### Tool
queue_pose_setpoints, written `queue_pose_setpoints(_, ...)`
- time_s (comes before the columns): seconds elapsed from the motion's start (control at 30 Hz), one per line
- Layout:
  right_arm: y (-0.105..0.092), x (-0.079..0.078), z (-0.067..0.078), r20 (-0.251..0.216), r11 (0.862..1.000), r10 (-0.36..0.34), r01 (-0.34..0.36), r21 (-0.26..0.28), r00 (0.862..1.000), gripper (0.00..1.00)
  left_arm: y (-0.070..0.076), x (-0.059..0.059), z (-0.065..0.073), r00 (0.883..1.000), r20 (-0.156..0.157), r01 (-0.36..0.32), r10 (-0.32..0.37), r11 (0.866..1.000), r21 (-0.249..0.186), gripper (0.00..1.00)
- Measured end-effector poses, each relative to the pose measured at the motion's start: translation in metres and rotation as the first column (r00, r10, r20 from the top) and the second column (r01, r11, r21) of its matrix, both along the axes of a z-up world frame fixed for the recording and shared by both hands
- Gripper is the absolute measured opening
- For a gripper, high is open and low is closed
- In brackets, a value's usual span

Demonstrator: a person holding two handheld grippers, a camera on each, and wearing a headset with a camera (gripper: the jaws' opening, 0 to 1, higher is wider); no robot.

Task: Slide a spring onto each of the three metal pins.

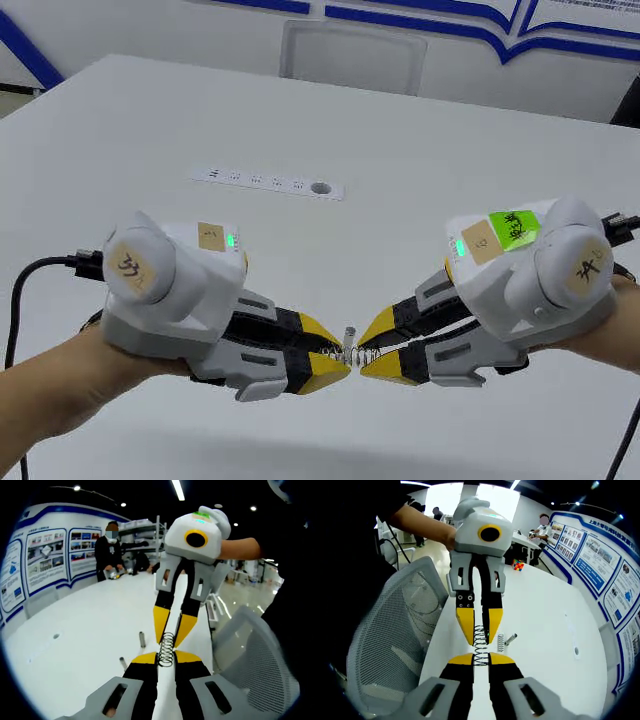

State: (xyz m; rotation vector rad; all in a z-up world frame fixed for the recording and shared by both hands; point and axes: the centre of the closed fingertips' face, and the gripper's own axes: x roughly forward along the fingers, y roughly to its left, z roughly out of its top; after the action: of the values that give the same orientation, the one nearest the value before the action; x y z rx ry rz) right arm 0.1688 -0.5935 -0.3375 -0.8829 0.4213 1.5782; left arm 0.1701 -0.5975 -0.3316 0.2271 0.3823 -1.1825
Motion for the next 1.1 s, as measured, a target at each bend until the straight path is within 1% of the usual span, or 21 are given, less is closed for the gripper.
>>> queue_pose_setpoints(0.03,0.0,-0.001,0.001,0.002,1.0,0.01,-0.01,0.002,1.0,0.11,0.0,-0.001,0.0,1.0,0.011,0.011,-0.011,1.0,0.006,0.11)
queue_pose_setpoints(0.07,0.0,-0.001,0.002,0.005,1.0,0.011,-0.011,0.007,1.0,0.11,0.0,-0.003,0.001,0.999,0.031,0.023,-0.023,1.0,0.012,0.11)
queue_pose_setpoints(0.1,0.0,-0.001,0.003,0.001,1.0,0.009,-0.009,0.015,1.0,0.11,0.001,-0.002,0.002,0.999,0.048,0.019,-0.02,1.0,0.015,0.1)
queue_pose_setpoints(0.13,0.001,0.0,0.006,-0.009,0.999,-0.003,0.003,0.034,1.0,0.12,0.001,-0.003,0.003,0.998,0.052,0.018,-0.019,1.0,0.014,0.1)
queue_pose_setpoints(0.2,0.001,0.001,0.008,-0.026,0.999,-0.015,0.017,0.05,1.0,0.12,0.001,-0.002,0.004,0.999,0.05,0.018,-0.018,1.0,0.009,0.1)
queue_pose_setpoints(0.23,0.002,0.002,0.009,-0.031,0.997,-0.025,0.027,0.067,0.999,0.13,0.002,-0.002,0.004,0.998,0.053,0.015,-0.015,1.0,0.007,0.1)
queue_pose_setpoints(0.33,0.0,0.003,0.008,-0.034,0.997,-0.038,0.04,0.068,0.999,0.17,0.001,-0.003,0.005,0.998,0.057,0.022,-0.023,1.0,0.012,0.1)
queue_pose_setpoints(0.43,-0.004,0.006,0.005,-0.035,0.997,-0.047,0.049,0.058,0.998,0.17,0.002,-0.003,0.005,0.997,0.065,0.026,-0.028,0.999,0.021,0.1)
queue_pose_setpoints(0.47,-0.005,0.008,0.006,-0.03,0.996,-0.054,0.056,0.064,0.998,0.17,0.002,-0.003,0.006,0.998,0.065,0.026,-0.027,1.0,0.017,0.1)
queue_pose_setpoints(0.57,-0.004,0.006,0.006,-0.06,0.995,-0.052,0.056,0.081,0.997,0.16,0.003,-0.003,0.009,0.998,0.065,0.024,-0.024,1.0,0.005,0.1)
queue_pose_setpoints(0.63,-0.003,0.005,0.004,-0.064,0.996,-0.046,0.051,0.076,0.997,0.16,0.003,-0.003,0.011,0.997,0.068,0.025,-0.025,1.0,0.003,0.1)
queue_pose_setpoints(0.7,-0.002,0.004,0.004,-0.061,0.996,-0.033,0.038,0.076,0.998,0.12,0.004,-0.003,0.011,0.997,0.072,0.025,-0.026,1.0,0.007,0.1)
queue_pose_setpoints(0.87,0.001,0.003,0.007,-0.082,0.995,-0.033,0.041,0.091,0.996,0.11,0.006,-0.003,0.011,0.996,0.08,0.025,-0.027,1.0,0.015,0.1)
queue_pose_setpoints(0.93,0.001,0.002,0.011,-0.092,0.994,-0.031,0.04,0.104,0.995,0.11,0.007,-0.003,0.011,0.996,0.085,0.026,-0.028,0.999,0.024,0.1)
queue_pose_setpoints(1.03,0.002,-0.001,0.02,-0.111,0.99,-0.02,0.035,0.14,0.994,0.11,0.006,-0.003,0.007,0.992,0.115,0.036,-0.044,0.997,0.073,0.1)
queue_pose_setpoints(1.07,0.005,-0.004,0.025,-0.124,0.986,-0.011,0.031,0.164,0.992,0.11,0.005,-0.004,0.006,0.991,0.126,0.038,-0.049,0.995,0.09,0.1)
queue_pose_setpoints(1.1,0.006,-0.006,0.029,-0.132,0.984,-0.005,0.028,0.175,0.991,0.11,0.005,-0.003,0.005,0.99,0.134,0.039,-0.052,0.994,0.097,0.1)
